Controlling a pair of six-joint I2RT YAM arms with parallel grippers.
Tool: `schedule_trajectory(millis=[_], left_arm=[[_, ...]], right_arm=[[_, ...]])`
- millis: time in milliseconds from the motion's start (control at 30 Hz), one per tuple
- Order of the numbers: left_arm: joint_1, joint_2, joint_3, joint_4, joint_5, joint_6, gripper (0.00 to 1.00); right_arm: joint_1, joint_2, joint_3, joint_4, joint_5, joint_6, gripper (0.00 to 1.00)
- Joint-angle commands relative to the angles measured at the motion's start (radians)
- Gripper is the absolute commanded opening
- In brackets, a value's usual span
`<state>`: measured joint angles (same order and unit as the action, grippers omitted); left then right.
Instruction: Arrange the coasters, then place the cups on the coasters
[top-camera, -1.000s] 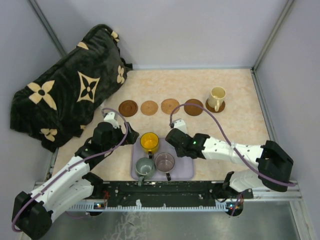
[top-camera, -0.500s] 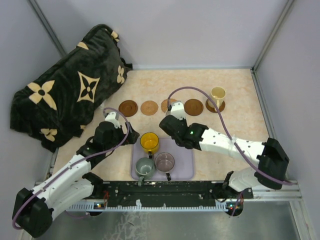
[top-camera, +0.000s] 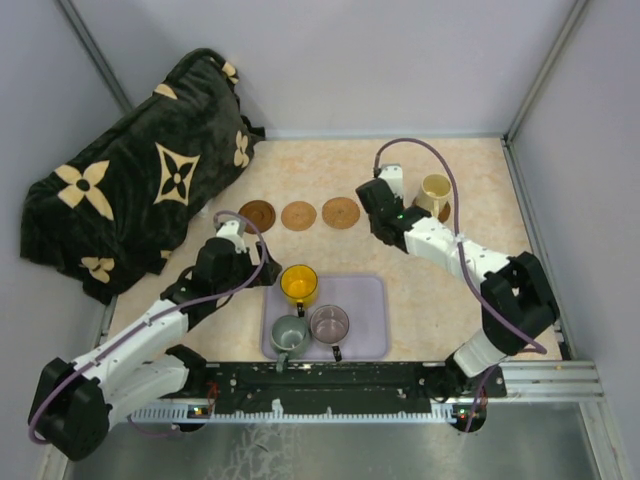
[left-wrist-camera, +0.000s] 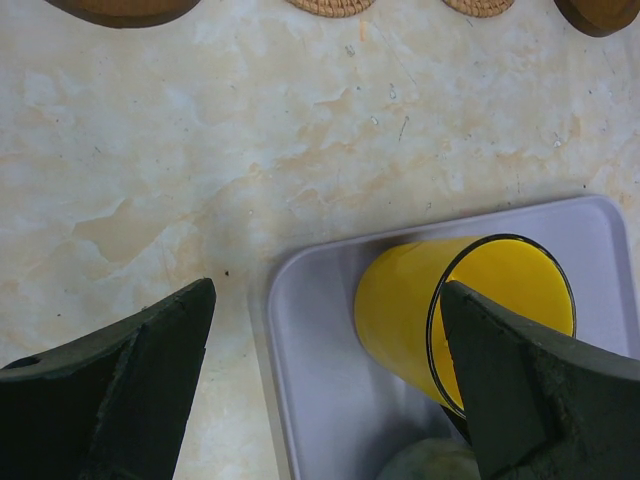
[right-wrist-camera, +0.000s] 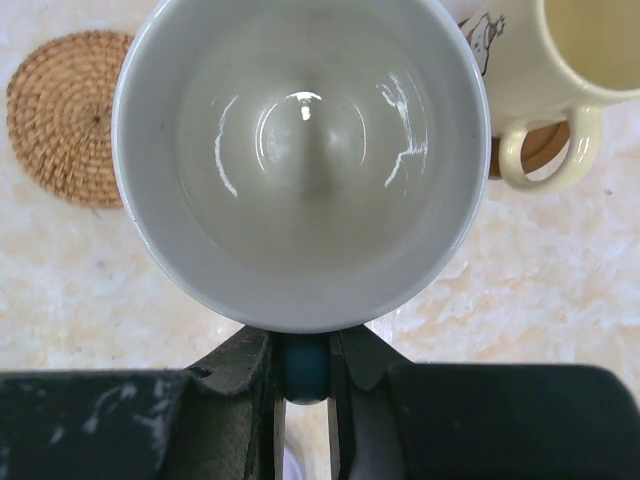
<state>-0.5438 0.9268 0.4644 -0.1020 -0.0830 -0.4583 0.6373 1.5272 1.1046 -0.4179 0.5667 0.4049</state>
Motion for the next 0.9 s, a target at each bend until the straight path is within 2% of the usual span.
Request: schedule_trajectory(millis=[0, 333, 867], left_arm=[[-0.007, 0.023, 0.048, 0.044, 0.0, 0.02, 1.0], [-0.007, 0.037, 0.081, 0.017, -0.01, 0.021, 1.0], [-0.007, 0.044, 0.089, 0.0, -0.017, 0.004, 1.0]], right_arm=[[-0.06, 0.02, 0.107, 0.136, -0.025, -0.061, 0.0], [-0.186, 0.153, 0.246, 0.056, -0.154, -0.051, 0.0], [-0.198, 0.202, 0.254, 0.016, -0.19, -0.053, 0.0]])
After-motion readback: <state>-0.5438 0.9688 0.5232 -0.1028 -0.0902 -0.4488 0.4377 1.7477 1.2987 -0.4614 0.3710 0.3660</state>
